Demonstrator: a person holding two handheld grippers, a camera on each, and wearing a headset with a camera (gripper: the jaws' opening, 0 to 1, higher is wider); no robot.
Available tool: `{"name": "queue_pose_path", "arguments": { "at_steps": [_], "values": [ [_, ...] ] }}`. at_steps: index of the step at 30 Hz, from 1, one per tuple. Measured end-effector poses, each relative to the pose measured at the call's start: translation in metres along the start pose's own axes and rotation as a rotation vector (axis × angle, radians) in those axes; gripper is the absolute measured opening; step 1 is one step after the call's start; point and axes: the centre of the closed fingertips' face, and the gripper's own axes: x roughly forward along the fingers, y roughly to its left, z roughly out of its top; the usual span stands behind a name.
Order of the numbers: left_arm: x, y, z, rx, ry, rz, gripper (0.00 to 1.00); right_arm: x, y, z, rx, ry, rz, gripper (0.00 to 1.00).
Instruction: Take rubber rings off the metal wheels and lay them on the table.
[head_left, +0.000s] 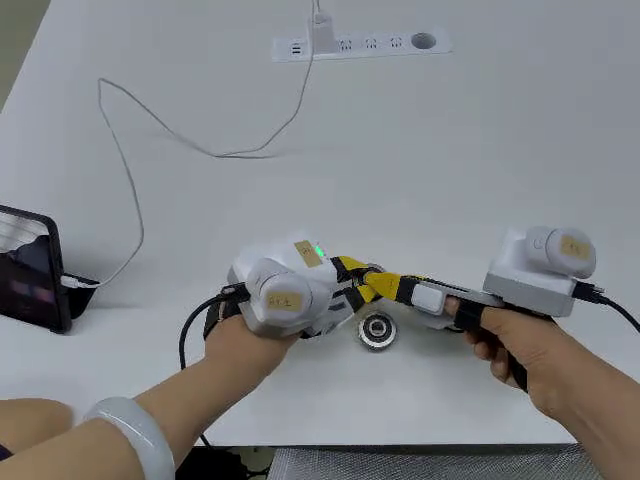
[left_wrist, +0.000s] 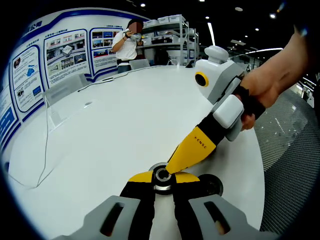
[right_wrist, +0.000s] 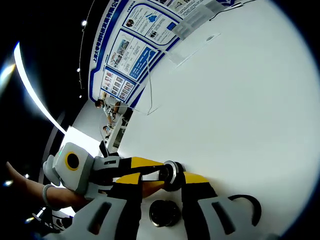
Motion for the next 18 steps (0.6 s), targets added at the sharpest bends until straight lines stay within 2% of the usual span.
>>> {"name": "queue_pose_path", "arguments": {
  "at_steps": [8,13,18],
  "values": [
    [-0.0001,-0.0002,0.0001,0.000,0.001,-0.001,0.14,-0.0042,0.0007,-0.0005,-0.017,0.004,0.001,0.28],
    [-0.0005,-0.0008,0.0009,-0.001,0.001,0.000,0.14,-0.0020,-0.0035,-0.0026,-0.022,-0.003,-0.026,0.34],
    [-0.0010,-0.0011,0.0003,-0.002,0.000,0.000,0.14,0.0000,0.0013,-0.0029,0.004,-0.008,-0.005,0.37]
  ]
}}
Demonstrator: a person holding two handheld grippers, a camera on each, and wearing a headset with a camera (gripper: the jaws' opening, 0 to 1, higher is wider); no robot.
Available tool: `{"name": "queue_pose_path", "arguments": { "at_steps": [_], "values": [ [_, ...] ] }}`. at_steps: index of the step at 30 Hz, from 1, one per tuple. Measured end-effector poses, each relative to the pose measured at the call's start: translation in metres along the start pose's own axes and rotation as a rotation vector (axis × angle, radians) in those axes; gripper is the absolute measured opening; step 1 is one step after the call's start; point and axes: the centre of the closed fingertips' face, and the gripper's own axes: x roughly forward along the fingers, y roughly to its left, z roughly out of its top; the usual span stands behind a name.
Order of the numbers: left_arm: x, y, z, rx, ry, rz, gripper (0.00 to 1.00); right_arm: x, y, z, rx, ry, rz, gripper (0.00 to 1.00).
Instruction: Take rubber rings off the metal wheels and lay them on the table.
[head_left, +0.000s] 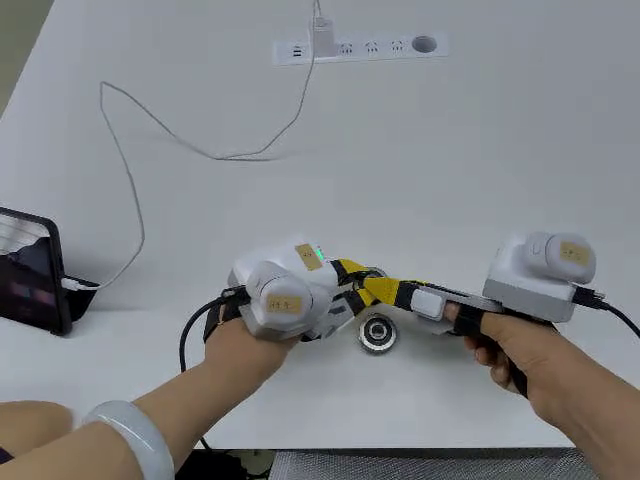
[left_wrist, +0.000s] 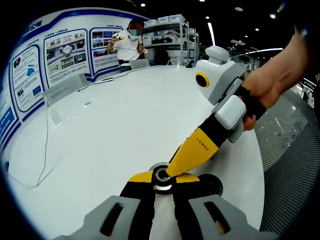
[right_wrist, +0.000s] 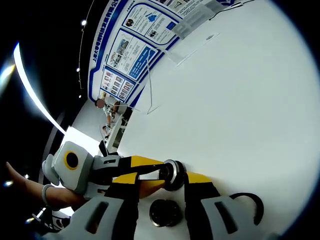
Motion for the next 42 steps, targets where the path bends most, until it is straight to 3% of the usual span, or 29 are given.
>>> {"name": "queue_pose_path", "arguments": {
  "at_steps": [30,34,42],
  "values": [
    [0.000,0.000,0.000,-0.001,-0.003,-0.003,0.14,-0.003,-0.002,0.002,-0.005,0.003,-0.005,0.29],
    [0.000,0.000,0.000,-0.003,-0.004,-0.001,0.14,-0.005,-0.003,0.005,-0.024,-0.008,-0.006,0.21],
    [0.000,0.000,0.000,-0.004,-0.005,-0.002,0.14,-0.001,-0.007,0.002,-0.028,0.000,-0.025,0.26]
  ]
}}
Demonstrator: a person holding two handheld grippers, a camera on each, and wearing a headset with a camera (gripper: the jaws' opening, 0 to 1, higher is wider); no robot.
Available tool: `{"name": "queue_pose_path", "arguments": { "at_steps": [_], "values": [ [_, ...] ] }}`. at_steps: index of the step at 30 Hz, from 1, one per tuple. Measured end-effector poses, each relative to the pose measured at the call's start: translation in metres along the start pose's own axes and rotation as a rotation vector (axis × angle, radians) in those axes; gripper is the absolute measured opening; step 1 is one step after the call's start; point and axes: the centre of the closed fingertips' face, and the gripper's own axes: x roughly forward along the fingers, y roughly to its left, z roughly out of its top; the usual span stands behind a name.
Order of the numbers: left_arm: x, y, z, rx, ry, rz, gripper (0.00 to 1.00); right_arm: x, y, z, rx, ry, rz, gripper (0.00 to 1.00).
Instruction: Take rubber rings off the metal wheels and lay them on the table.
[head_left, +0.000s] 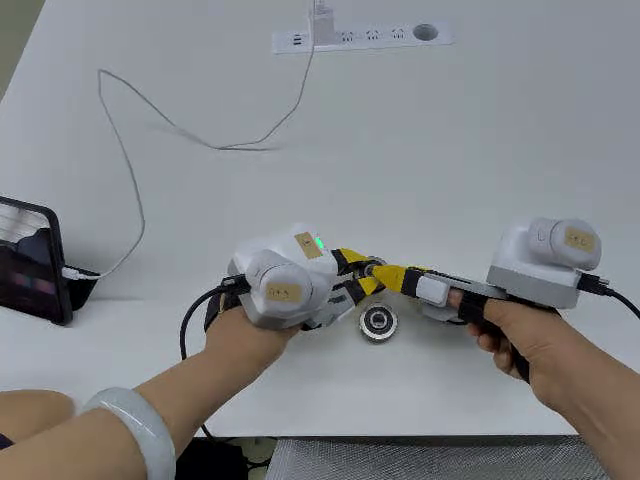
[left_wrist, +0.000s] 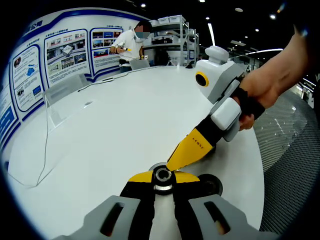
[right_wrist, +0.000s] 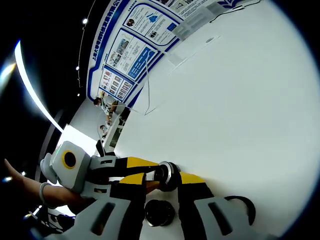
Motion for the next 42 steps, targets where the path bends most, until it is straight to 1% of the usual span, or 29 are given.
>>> {"name": "queue_pose_path", "arguments": {
  "at_steps": [3,5,9,16,21,25,29,32,37,42],
  "values": [
    [0.0001,0.0001,0.0000,0.000,0.000,-0.001,0.14,0.0012,-0.0002,0.0006,0.006,0.004,0.003,0.28],
    [0.0002,0.0003,-0.0002,0.000,-0.001,-0.001,0.14,0.0025,-0.0021,0.0002,0.006,0.008,-0.001,0.32],
    [0.0004,0.0004,-0.0003,0.000,0.001,-0.001,0.14,0.0038,0.0041,0.0004,0.008,0.008,0.022,0.30],
    [0.0002,0.0000,0.0001,0.002,0.002,0.000,0.14,-0.0008,0.0056,0.0040,0.003,0.004,0.028,0.30],
    [-0.0002,-0.0009,-0.0007,0.002,0.003,-0.001,0.14,0.0016,0.0053,0.0004,0.006,0.021,0.035,0.30],
    [-0.0003,-0.0012,-0.0005,0.002,0.003,0.000,0.14,-0.0013,0.0029,0.0021,-0.014,0.010,0.016,0.27],
    [-0.0005,-0.0015,-0.0002,0.003,0.002,-0.002,0.14,-0.0020,0.0005,0.0008,-0.029,0.017,0.006,0.22],
    [-0.0005,-0.0014,-0.0004,0.001,0.003,-0.001,0.14,-0.0015,-0.0005,0.0002,-0.034,0.021,0.002,0.21],
    [-0.0005,-0.0012,-0.0003,0.000,0.003,-0.001,0.14,-0.0002,-0.0016,-0.0011,-0.036,0.023,-0.002,0.19],
    [-0.0004,-0.0012,-0.0002,-0.001,0.002,-0.002,0.14,0.0017,-0.0015,-0.0002,-0.021,0.018,0.000,0.19]
  ]
}}
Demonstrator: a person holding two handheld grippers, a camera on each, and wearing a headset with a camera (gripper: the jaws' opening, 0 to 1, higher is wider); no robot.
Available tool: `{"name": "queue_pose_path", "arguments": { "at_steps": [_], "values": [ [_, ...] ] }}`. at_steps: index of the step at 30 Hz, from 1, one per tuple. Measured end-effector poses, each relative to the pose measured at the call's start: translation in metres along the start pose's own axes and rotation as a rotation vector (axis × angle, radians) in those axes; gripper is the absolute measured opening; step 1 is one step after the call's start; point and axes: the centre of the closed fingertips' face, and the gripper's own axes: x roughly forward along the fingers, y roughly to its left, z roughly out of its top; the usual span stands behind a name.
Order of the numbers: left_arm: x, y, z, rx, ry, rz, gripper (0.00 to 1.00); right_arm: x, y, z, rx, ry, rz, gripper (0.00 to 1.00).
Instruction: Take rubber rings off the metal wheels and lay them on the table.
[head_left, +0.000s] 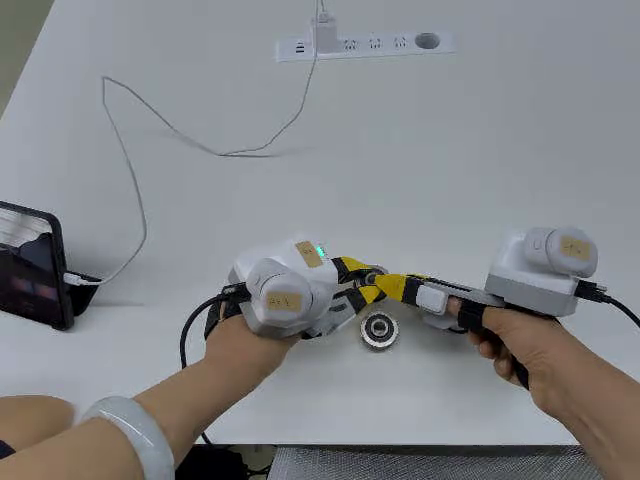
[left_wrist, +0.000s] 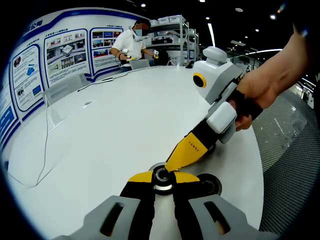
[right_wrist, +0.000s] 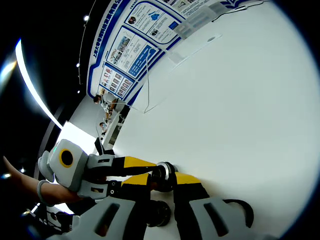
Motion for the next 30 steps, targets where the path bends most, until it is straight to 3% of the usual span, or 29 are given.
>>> {"name": "queue_pose_path", "arguments": {
  "at_steps": [17,30],
  "values": [
    [0.0005,0.0012,-0.0011,-0.001,-0.003,0.000,0.14,-0.0049,-0.0084,0.0026,-0.050,-0.001,-0.029,0.05],
    [0.0003,0.0009,-0.0005,-0.002,-0.004,-0.001,0.14,-0.0059,-0.0085,0.0030,-0.066,-0.005,-0.037,0.02]
  ]
}}
